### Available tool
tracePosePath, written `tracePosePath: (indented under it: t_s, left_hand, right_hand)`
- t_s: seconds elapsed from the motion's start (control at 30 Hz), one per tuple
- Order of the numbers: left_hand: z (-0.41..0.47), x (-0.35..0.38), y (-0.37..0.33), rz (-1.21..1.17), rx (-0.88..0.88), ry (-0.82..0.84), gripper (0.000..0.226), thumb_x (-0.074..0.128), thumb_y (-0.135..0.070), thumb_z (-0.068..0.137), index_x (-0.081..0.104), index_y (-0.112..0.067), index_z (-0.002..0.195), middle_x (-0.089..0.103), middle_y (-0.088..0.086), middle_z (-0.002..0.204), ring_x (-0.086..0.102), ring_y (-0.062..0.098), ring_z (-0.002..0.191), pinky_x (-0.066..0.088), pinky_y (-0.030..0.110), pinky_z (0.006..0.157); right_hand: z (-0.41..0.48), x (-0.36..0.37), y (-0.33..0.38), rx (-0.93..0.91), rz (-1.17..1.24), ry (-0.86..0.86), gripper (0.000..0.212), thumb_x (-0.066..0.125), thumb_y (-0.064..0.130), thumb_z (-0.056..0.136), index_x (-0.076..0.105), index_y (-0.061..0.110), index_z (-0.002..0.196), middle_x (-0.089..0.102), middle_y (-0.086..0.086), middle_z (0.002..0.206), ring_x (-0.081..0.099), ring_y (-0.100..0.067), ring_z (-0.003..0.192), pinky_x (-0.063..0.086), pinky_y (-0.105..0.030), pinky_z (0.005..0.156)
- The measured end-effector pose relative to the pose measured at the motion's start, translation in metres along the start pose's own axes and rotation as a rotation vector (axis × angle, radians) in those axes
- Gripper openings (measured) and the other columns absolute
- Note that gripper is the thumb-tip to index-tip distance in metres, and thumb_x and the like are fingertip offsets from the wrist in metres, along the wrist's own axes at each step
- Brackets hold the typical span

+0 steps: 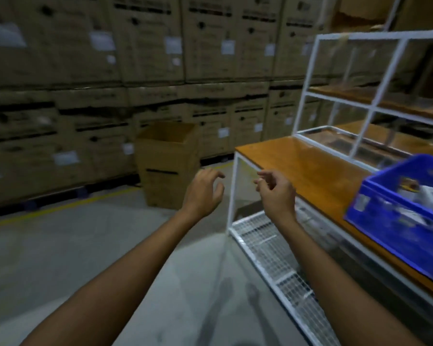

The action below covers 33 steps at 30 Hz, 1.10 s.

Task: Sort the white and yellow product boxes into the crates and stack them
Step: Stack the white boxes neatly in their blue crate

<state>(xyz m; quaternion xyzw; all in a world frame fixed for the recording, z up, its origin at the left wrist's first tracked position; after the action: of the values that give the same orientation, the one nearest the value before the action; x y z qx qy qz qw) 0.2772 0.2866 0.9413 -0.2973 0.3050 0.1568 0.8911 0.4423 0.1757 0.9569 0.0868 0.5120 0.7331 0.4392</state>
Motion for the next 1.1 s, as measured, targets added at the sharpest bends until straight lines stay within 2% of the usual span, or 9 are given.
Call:
tracePosePath:
  t_s: [0.07,0.17,0.3,0.43,0.5,0.63,0.87,1.1]
  left_hand:
    - [-0.015,-0.040,0.037,0.058,-0.079,-0.012,0.021,0.054,-0.018,0.086,0.068,-0.009,0.097,0.067,0.008,0.098,0.060,0.027,0.095,0.049,0.037,0.080]
    - [-0.040,-0.095,0.083,0.133,-0.176,-0.054,0.019,0.054,-0.014,0.086,0.069,-0.005,0.094,0.067,0.012,0.093,0.060,0.031,0.091,0.049,0.039,0.078]
    - [-0.076,-0.149,0.137,0.202,-0.310,-0.142,0.015,0.058,-0.011,0.089,0.069,-0.007,0.097,0.067,0.010,0.096,0.061,0.026,0.094,0.047,0.033,0.076]
    - [-0.103,-0.182,0.183,0.240,-0.418,-0.176,0.017,0.057,-0.015,0.088,0.069,-0.009,0.098,0.067,0.009,0.097,0.062,0.027,0.094,0.053,0.039,0.077]
    - [-0.108,-0.191,0.203,0.258,-0.468,-0.172,0.021,0.055,-0.018,0.087,0.069,-0.008,0.098,0.067,0.010,0.099,0.063,0.028,0.095,0.053,0.039,0.080]
    - [-0.104,-0.192,0.249,0.266,-0.523,-0.138,0.029,0.050,-0.024,0.082,0.068,-0.009,0.098,0.067,0.010,0.098,0.063,0.029,0.095,0.053,0.038,0.077]
    - [-0.060,-0.160,0.359,0.282,-0.571,-0.045,0.018,0.059,-0.015,0.088,0.068,-0.011,0.103,0.067,0.006,0.105,0.062,0.023,0.098,0.046,0.029,0.080]
    - [-0.002,-0.117,0.480,0.286,-0.622,0.143,0.021,0.060,-0.016,0.089,0.067,-0.011,0.109,0.067,0.008,0.110,0.061,0.026,0.103,0.045,0.031,0.086]
  right_hand:
    - [-0.009,0.047,0.020,-0.019,0.051,0.087,0.025,0.051,0.043,0.077,0.066,0.030,0.093,0.073,-0.001,0.079,0.071,-0.019,0.076,0.059,-0.043,0.072]
    - [-0.022,0.110,0.048,-0.030,0.109,0.230,0.012,0.060,0.024,0.086,0.066,0.030,0.093,0.073,0.001,0.079,0.071,-0.018,0.075,0.060,-0.042,0.072]
    - [-0.037,0.180,0.073,-0.060,0.133,0.383,0.016,0.064,0.014,0.087,0.067,0.027,0.094,0.071,0.010,0.074,0.068,-0.012,0.071,0.057,-0.033,0.067]
    - [-0.046,0.240,0.081,-0.076,0.163,0.501,0.016,0.063,0.019,0.084,0.068,0.030,0.092,0.072,0.007,0.074,0.069,-0.013,0.072,0.060,-0.040,0.072]
    - [-0.045,0.267,0.080,-0.068,0.162,0.539,0.016,0.063,0.016,0.086,0.070,0.027,0.095,0.072,0.009,0.075,0.069,-0.011,0.073,0.060,-0.041,0.073]
    - [-0.032,0.318,0.068,-0.048,0.157,0.583,0.017,0.062,0.010,0.088,0.070,0.023,0.097,0.072,0.008,0.077,0.068,-0.011,0.074,0.060,-0.038,0.073]
    - [0.029,0.426,0.018,0.074,0.174,0.594,0.019,0.059,0.007,0.089,0.069,0.019,0.100,0.072,0.003,0.078,0.070,-0.015,0.070,0.060,-0.034,0.068]
    - [0.096,0.532,-0.055,0.225,0.059,0.631,0.017,0.061,0.010,0.087,0.067,0.024,0.094,0.072,-0.003,0.080,0.069,-0.020,0.073,0.059,-0.044,0.075]
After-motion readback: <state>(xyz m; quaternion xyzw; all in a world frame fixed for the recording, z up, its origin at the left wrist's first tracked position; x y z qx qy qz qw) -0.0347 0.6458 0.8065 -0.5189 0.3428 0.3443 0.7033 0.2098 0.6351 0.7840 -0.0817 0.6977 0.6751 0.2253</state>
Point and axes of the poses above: each hand's wrist, its own z-axis towards the middle knuckle, its own x-axis out of the palm, y = z × x, the point moved 1 cm from there along z, towards the middle knuckle
